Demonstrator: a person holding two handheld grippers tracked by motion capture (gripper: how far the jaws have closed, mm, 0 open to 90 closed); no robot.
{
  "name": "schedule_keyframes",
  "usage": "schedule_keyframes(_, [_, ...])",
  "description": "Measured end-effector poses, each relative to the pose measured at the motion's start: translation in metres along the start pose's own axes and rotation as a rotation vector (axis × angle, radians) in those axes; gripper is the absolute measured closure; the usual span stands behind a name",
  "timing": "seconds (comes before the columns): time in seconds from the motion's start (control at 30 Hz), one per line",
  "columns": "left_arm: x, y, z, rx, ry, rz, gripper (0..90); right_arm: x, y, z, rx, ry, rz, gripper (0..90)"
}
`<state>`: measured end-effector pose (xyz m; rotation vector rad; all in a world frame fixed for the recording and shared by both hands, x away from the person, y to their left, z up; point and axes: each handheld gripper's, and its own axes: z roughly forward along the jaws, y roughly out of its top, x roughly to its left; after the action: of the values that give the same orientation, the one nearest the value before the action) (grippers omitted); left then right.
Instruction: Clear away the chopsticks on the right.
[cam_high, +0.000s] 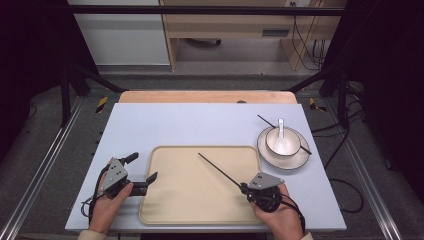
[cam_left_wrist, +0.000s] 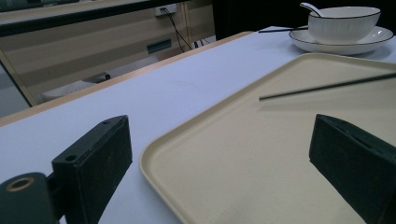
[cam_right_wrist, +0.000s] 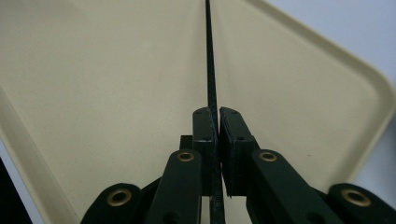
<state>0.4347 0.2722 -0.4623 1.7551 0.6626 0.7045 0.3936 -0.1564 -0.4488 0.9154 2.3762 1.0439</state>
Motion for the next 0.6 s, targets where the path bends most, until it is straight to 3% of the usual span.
schedule_keyframes(0.1, [-0.0014,0.0008,0.0014,0.004,-0.003,0.004,5.8,0.0073,-0.0021,0.0057,0.018,0.003,0.007,85.5])
schedule_keyframes(0.5, [-0.0014,0.0008,0.0006,0.002,-0.006,0.004,5.8,0.0137,-0.0085,0.0126,0.054,0.016,0.028,85.3])
schedule_keyframes(0.6, [-0.0019,0.0012,0.0007,0.002,-0.007,0.008,5.8,0.0134,-0.0101,0.013,0.051,0.025,0.039,79.4])
